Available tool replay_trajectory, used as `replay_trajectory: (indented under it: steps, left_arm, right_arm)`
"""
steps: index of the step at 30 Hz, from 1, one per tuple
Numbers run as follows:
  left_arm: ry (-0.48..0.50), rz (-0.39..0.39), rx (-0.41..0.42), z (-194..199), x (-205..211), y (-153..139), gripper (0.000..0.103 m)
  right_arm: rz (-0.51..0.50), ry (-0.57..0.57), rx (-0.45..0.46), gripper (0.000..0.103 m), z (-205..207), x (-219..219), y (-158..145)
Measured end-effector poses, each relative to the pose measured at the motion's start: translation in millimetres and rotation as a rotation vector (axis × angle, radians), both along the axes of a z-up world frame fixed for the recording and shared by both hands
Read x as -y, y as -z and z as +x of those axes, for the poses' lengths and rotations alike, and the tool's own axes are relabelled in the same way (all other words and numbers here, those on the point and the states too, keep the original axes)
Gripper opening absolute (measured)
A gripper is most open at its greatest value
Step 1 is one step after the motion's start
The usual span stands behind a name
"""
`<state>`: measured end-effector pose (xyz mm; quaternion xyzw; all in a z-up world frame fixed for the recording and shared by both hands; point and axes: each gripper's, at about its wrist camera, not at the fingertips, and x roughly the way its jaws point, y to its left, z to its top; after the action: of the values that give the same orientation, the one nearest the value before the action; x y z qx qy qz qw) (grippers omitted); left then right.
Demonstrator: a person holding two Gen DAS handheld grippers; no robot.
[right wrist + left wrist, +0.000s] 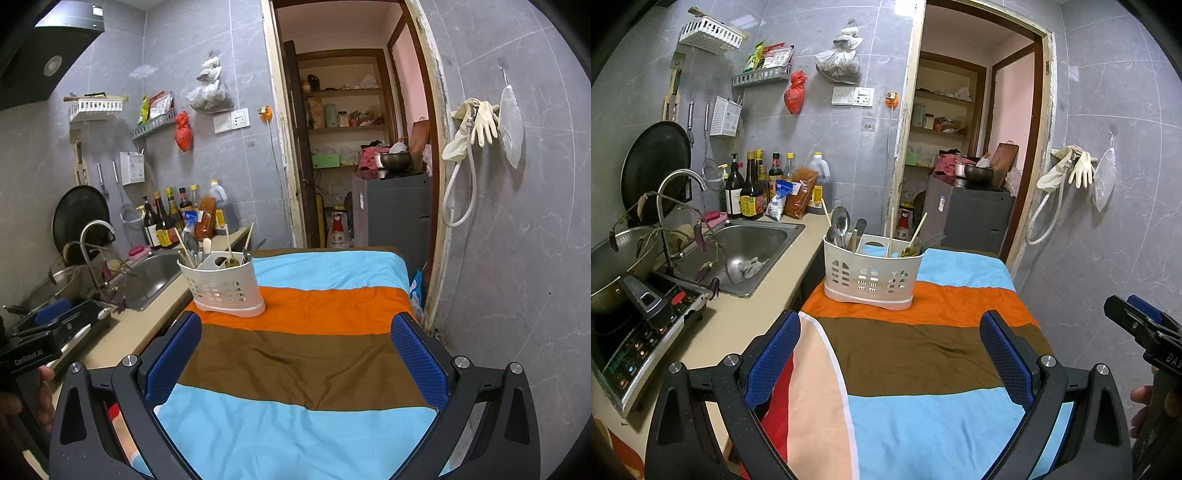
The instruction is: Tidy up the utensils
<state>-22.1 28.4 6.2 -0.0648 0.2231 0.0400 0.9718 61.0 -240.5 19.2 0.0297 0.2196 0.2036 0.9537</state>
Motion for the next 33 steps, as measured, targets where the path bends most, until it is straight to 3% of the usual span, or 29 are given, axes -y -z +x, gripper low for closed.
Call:
replay_trajectory:
  steps: [33]
  left_arm:
    - [-0.001, -0.005, -0.004, 1.0, -3.6, -0.1, 0.095]
  right_arm:
    - [-0.005, -0.008, -0.009, 0.103, -1.0, -4.4, 3.8]
